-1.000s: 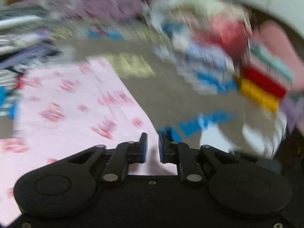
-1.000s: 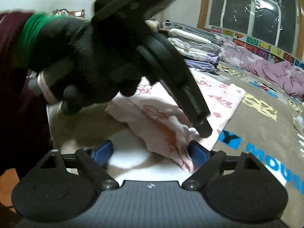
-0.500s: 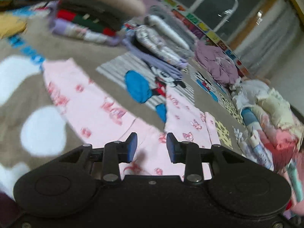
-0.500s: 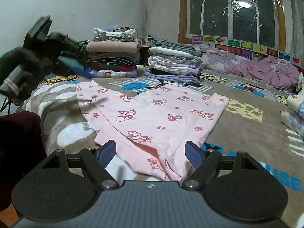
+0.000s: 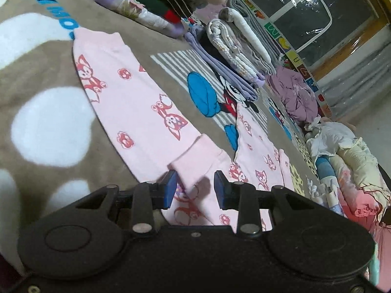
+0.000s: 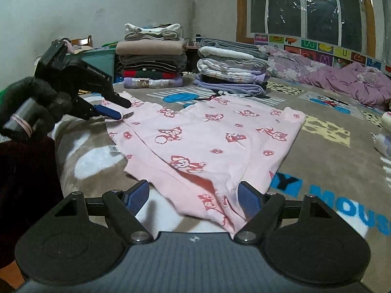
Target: Fold clothes
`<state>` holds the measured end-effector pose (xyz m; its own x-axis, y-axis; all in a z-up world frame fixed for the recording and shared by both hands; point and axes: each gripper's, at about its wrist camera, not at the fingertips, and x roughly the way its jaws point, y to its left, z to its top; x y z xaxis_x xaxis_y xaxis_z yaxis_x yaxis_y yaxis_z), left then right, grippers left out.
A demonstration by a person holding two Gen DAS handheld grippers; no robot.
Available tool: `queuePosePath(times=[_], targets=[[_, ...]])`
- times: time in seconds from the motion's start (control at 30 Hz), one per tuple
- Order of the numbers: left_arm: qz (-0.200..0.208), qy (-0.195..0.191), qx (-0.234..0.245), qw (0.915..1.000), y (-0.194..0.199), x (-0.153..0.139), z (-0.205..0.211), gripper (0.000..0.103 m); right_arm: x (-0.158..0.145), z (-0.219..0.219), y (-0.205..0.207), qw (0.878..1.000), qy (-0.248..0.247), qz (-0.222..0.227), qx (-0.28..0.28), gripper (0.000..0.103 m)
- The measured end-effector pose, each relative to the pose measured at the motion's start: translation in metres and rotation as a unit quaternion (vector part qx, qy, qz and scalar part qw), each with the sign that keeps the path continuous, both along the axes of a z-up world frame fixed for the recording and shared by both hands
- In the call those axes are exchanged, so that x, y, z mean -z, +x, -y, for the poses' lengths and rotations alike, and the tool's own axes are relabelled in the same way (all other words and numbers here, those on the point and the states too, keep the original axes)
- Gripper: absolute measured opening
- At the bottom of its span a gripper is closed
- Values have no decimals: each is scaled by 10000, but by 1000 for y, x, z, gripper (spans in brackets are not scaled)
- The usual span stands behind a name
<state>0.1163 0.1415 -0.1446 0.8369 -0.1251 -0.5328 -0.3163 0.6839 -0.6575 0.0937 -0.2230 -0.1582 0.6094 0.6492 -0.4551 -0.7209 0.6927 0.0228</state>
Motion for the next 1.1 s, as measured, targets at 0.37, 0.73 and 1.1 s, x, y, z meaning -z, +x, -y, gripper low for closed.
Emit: queuePosePath(times=[0.37, 0.73, 1.1], targets=[[420, 254, 286, 9984, 15, -35, 19, 6, 2, -1, 5, 9999, 65, -77, -47, 80], [945, 225, 762, 9923, 91, -99, 82, 5, 3, 9, 9, 9996, 227, -162, -61, 78], [580, 415, 972, 9927, 169, -81, 131, 5, 3, 32, 16, 9964, 674, -495, -104, 54]])
